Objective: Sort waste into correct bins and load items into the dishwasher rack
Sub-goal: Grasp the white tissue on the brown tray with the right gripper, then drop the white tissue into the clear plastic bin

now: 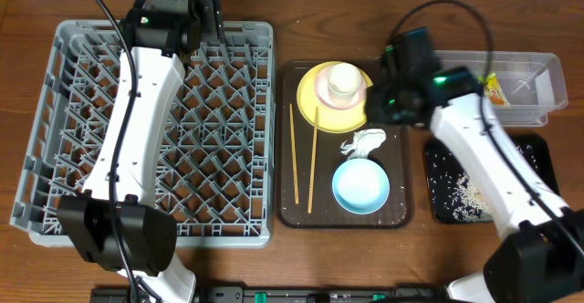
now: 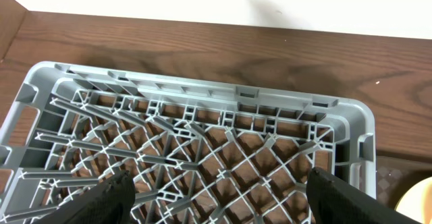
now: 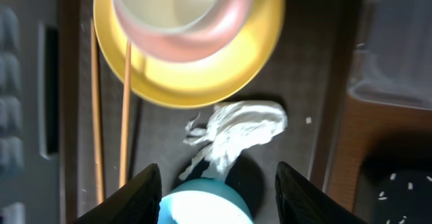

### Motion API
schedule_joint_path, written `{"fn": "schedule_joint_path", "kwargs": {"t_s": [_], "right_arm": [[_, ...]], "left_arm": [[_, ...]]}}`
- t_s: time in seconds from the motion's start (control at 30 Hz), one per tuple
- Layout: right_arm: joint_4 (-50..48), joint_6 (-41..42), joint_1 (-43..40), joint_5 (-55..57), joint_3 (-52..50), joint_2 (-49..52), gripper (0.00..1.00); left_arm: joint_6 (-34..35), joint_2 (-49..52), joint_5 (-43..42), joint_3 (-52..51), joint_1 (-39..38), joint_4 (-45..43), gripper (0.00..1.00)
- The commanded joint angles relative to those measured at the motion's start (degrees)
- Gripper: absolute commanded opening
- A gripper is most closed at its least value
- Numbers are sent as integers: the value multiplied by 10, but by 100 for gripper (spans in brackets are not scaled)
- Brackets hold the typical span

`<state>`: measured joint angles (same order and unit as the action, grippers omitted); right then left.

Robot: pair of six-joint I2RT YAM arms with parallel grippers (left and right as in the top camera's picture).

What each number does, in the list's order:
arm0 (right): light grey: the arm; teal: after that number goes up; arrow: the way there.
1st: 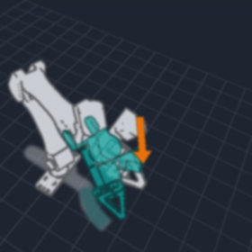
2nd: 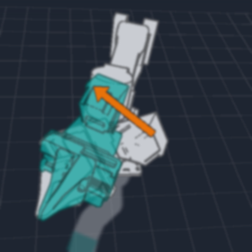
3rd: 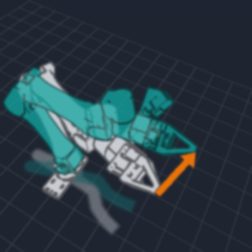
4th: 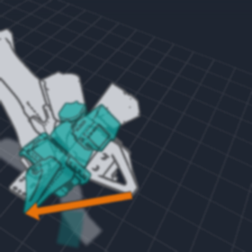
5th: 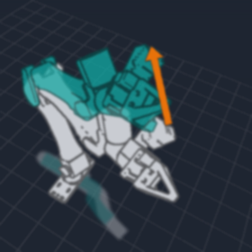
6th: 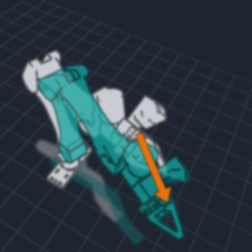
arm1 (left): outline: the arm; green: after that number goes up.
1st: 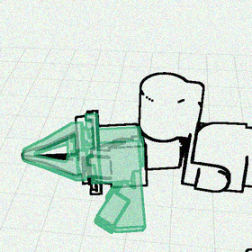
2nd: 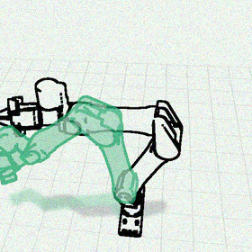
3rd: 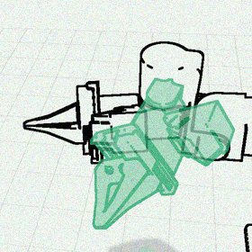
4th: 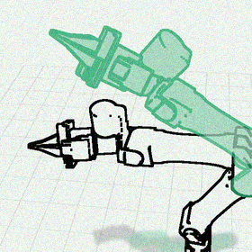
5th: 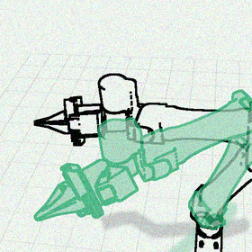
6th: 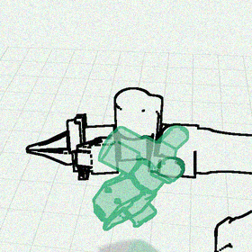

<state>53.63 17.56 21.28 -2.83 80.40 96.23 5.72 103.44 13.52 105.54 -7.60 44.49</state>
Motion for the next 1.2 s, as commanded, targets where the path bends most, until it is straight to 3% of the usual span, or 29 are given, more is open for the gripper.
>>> {"fn": "schedule_joint_path", "kwargs": {"t_s": [0.0,0.57,0.63,0.7,0.77,0.97,1.17], "right_arm": [[4,-15,33,61,0,33,52],[13,7,55,58,0,183,49],[16,7,55,58,0,193,45],[16,6,55,58,0,196,34],[12,6,55,58,1,196,1],[52,6,51,46,27,174,1],[114,6,26,49,138,102,1]], "left_arm": [[-8,-9,7,8,2,-2,83],[-8,-9,7,8,2,2,83],[-8,-9,7,8,2,2,83],[-8,-9,7,8,2,2,83],[-8,-9,7,8,2,2,83],[-8,-9,7,8,2,2,83],[-8,-9,7,8,2,2,83]]}}
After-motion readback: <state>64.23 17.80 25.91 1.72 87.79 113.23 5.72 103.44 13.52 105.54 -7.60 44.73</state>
